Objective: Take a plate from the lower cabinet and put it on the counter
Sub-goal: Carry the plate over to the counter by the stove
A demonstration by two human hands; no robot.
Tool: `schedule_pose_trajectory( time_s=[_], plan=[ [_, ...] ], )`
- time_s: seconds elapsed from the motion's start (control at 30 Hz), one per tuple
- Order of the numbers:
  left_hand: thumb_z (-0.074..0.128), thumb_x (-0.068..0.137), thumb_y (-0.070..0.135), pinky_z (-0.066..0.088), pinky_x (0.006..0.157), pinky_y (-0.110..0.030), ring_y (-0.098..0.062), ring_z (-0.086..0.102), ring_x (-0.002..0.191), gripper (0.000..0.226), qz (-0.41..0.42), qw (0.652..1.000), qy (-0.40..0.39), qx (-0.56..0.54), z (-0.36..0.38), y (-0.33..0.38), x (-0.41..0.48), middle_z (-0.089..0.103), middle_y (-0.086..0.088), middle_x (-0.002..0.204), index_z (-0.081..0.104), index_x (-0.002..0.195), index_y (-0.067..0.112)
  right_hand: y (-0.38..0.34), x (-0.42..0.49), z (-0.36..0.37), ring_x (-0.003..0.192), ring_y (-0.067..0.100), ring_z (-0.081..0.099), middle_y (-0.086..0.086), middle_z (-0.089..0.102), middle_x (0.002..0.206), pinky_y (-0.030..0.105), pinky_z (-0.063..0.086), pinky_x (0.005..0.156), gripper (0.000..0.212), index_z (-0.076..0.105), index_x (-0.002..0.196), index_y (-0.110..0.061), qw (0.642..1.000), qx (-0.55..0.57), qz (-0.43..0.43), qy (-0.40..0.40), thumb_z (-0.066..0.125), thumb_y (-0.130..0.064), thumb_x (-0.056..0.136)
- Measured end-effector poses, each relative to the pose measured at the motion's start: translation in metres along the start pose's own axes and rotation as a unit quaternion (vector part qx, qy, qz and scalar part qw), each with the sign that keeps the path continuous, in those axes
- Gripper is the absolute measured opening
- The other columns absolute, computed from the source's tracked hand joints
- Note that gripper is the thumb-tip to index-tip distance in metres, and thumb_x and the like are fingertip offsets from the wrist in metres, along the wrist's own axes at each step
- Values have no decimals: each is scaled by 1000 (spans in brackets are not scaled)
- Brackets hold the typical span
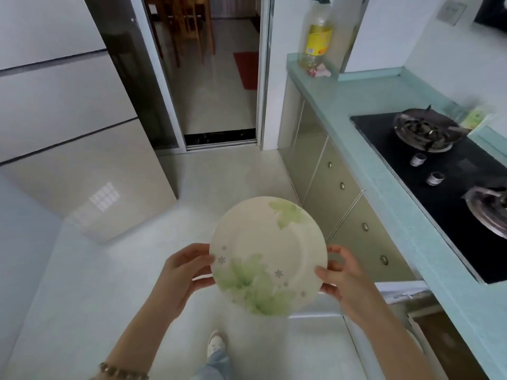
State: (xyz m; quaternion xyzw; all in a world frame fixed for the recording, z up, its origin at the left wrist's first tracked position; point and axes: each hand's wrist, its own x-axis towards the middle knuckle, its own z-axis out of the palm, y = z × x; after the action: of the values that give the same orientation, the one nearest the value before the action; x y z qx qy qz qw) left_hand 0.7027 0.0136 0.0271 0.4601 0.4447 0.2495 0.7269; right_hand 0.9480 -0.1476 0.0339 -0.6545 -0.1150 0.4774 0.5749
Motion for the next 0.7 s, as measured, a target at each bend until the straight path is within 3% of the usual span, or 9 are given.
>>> schedule_pose_trajectory(
  time_s=[0.37, 0.7],
  plan=[
    [55, 88, -2, 57, 61, -29, -20, 71, 69, 28, -10, 1000, -10, 9, -91, 62, 100, 74, -8, 80, 75, 80, 17, -14, 84, 117, 67, 19, 68, 12, 68, 83, 29, 57, 55, 35, 54, 100, -17, 999, 27, 1, 24, 55, 14, 84],
    [60, 84, 9, 55, 59, -25, -15, 71, 69, 21, -27, 999, -18, 5, -100, 83, 204, 75, -2, 81, 76, 82, 22, -40, 175, 145, 63, 12, 70, 9, 69, 85, 27, 55, 53, 35, 54, 95, -21, 999, 21, 10, 44, 55, 12, 84]
  ],
)
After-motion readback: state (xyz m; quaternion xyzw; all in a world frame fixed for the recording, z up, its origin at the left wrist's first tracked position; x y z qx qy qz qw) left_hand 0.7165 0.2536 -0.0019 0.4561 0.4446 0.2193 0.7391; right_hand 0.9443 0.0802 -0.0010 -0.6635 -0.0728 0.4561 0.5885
